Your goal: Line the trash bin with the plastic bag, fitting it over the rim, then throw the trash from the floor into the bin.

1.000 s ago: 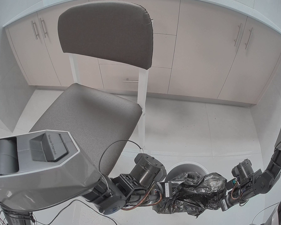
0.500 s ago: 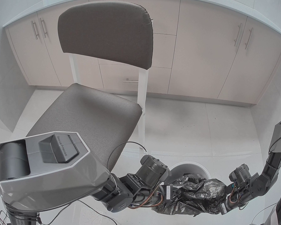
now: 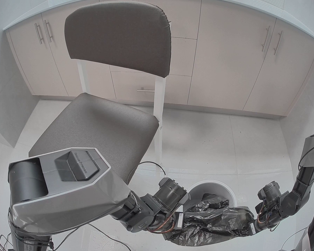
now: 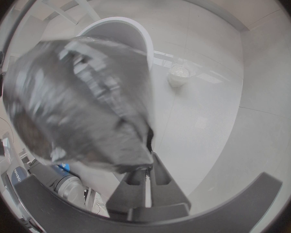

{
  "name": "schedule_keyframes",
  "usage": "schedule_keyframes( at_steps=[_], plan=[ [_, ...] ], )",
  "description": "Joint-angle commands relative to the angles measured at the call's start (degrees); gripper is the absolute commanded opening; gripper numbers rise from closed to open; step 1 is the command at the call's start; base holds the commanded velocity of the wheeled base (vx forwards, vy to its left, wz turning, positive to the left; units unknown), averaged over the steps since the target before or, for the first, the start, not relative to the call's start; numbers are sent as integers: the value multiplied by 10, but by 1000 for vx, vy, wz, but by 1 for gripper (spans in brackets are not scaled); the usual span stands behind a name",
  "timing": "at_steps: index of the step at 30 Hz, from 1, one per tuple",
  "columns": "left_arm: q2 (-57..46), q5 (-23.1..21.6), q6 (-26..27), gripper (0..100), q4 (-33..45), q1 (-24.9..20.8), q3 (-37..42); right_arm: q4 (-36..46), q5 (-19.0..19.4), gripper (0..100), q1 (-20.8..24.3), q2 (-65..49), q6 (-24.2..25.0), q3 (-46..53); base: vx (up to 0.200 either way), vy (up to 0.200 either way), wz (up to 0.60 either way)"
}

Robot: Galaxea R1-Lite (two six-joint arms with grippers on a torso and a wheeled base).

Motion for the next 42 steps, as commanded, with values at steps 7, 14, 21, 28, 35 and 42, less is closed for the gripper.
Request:
schedule_keyframes(
  at_steps=[7,14,21,28,35,42],
  plan=[
    [5,1,9,0,78,16,-57,0,-25,0,-49,27,-29,-33,0,0,0],
    [15,-4,6,0,31,34,-77,1,-25,0,-54,47,-47,-74,0,0,0],
    [19,-4,8,0,18,29,-75,2,-24,0,-49,50,-50,-86,0,0,0],
    [12,-5,7,0,19,22,-60,2,-24,0,-42,46,-48,-68,0,0,0],
    [12,-5,7,0,18,15,-56,2,-25,100,-43,43,-55,-63,0,0,0],
    [12,-7,6,0,9,19,-56,3,-10,100,-42,-23,-88,-28,0,0,0]
  ],
)
